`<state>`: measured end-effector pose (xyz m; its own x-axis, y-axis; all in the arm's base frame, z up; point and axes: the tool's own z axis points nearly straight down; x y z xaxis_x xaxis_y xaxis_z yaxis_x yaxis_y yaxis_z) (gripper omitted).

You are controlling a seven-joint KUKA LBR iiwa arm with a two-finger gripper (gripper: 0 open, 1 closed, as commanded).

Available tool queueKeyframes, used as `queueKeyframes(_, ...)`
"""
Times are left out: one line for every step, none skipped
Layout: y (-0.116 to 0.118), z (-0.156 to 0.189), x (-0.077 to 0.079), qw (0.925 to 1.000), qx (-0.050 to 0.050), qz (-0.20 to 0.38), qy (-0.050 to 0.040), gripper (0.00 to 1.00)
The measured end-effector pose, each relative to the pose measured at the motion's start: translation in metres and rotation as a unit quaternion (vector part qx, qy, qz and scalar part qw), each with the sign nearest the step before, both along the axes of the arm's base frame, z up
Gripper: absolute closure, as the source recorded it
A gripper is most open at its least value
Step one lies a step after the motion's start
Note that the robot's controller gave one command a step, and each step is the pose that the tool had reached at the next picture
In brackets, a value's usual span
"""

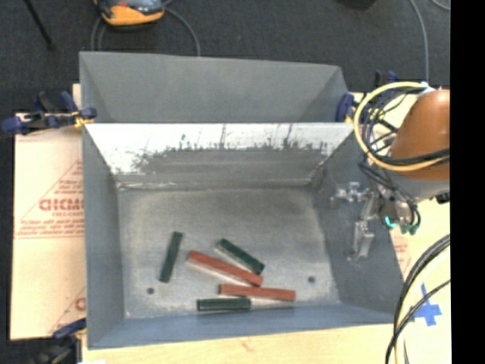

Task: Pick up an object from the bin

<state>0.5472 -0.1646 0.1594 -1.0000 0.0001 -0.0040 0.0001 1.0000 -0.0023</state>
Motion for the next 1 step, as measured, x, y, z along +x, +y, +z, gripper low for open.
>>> queueKeyframes(0.0238,-0.021,-0.0211,0.9993,-0.002,0.037,-0.0039,0.0)
